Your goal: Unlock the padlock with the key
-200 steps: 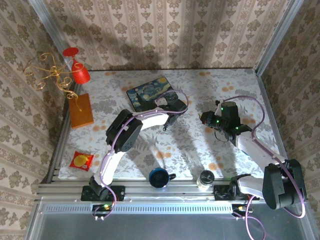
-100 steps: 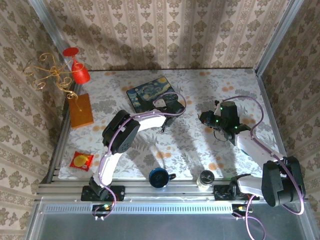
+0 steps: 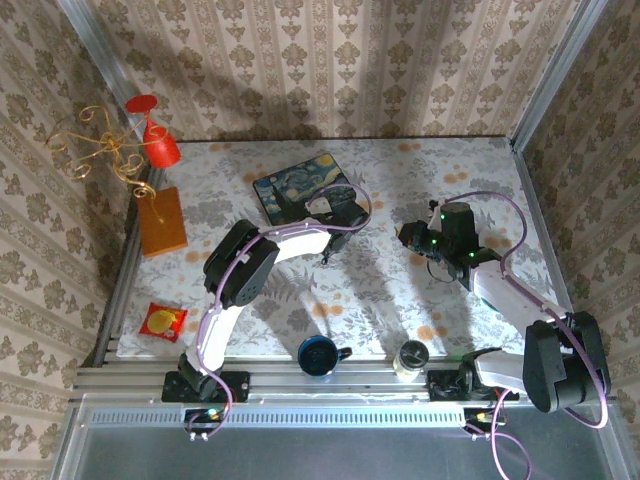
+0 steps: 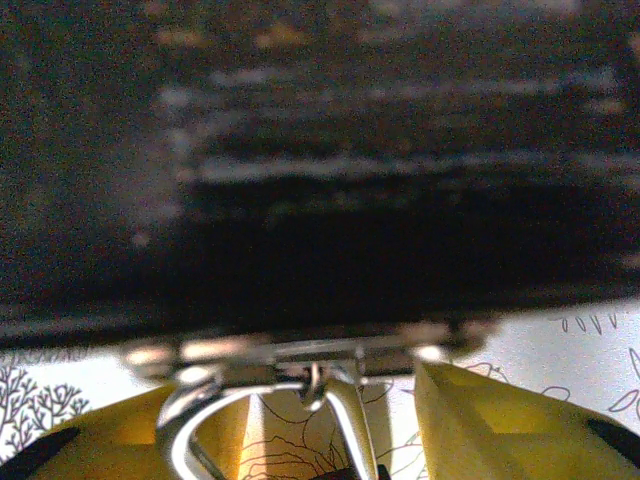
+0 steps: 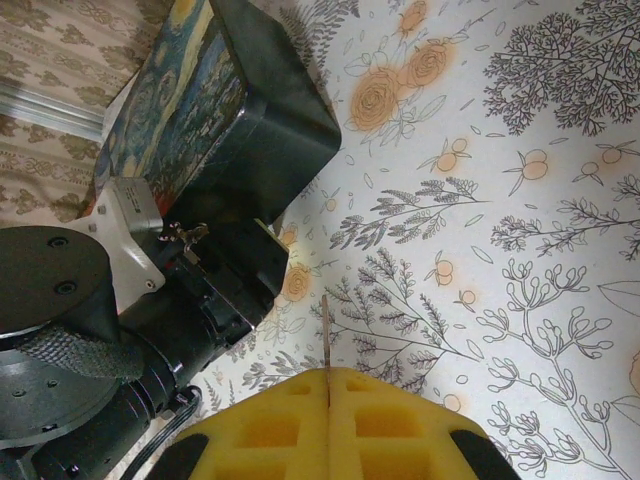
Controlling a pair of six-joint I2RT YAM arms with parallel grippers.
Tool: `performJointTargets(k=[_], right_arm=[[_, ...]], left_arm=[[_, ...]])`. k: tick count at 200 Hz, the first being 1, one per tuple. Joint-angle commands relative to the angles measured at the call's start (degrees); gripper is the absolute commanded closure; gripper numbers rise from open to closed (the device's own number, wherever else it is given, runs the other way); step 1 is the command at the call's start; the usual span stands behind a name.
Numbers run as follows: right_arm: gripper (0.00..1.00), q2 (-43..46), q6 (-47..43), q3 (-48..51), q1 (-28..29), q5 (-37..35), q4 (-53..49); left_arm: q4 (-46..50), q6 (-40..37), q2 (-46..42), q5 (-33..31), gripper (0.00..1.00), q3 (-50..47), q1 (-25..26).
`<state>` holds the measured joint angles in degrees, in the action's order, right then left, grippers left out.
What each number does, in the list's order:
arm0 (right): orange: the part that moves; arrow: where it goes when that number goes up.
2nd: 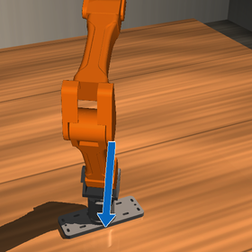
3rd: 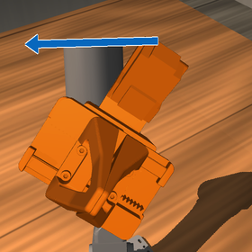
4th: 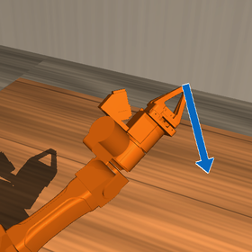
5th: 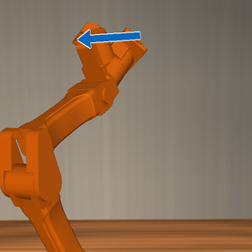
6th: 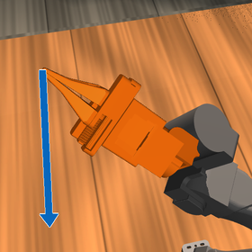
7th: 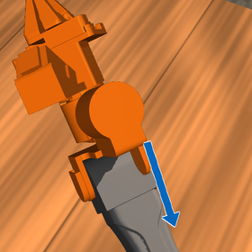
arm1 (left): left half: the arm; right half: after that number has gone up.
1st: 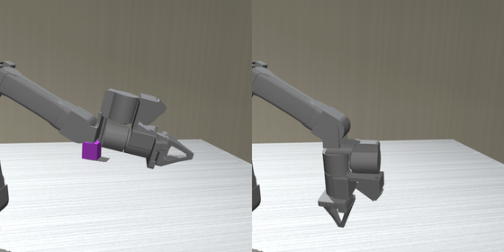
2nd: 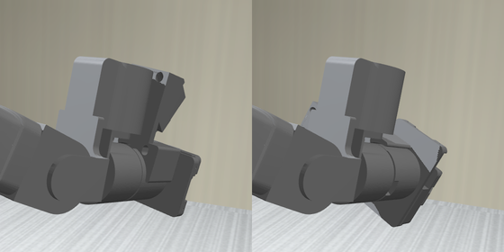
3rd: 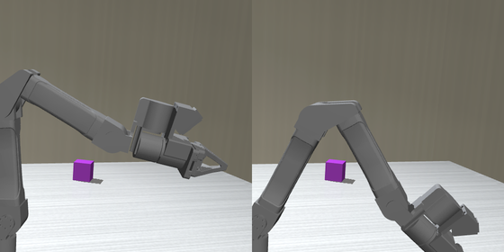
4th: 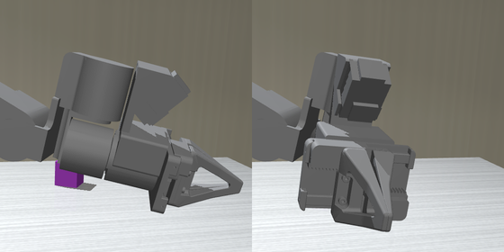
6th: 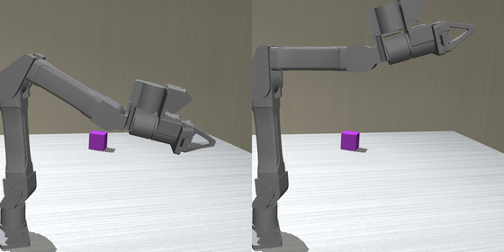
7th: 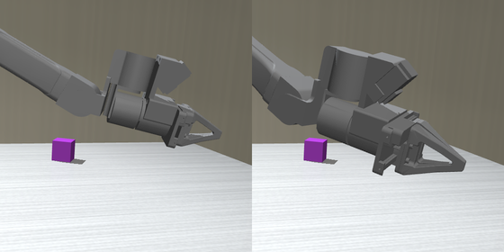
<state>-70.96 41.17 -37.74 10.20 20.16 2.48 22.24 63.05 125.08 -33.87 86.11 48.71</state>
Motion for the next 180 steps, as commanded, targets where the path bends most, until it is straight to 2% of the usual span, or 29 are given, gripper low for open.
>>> performJointTargets(k=[1,56,100,119,159,180], right_arm=[[1.00,-0.06,0.91,0.03,-0.29,0.68,0.86],[1.00,0.08,0.98,0.21,-0.31,0.46,0.59],[1.00,0.27,1.06,0.29,-0.28,0.41,0.68],[1.00,0.35,1.11,0.21,-0.27,0.46,0.51],[1.00,0.52,1.11,0.38,-0.28,0.45,0.43],[1.00,0.72,1.02,0.56,-0.27,0.40,0.22]], left_arm=[[3.02,1.47,-0.71,1.84,0.50,-0.94,0.67],[4.63,3.46,-0.18,1.28,0.58,-0.87,1.49],[5.53,4.28,-0.27,1.15,0.59,-1.16,2.91],[5.45,4.54,-0.43,1.24,0.69,-1.53,3.14],[5.11,2.70,-1.30,0.12,0.70,-1.81,2.33],[4.49,0.83,-2.37,1.90,0.71,-1.98,1.61]])
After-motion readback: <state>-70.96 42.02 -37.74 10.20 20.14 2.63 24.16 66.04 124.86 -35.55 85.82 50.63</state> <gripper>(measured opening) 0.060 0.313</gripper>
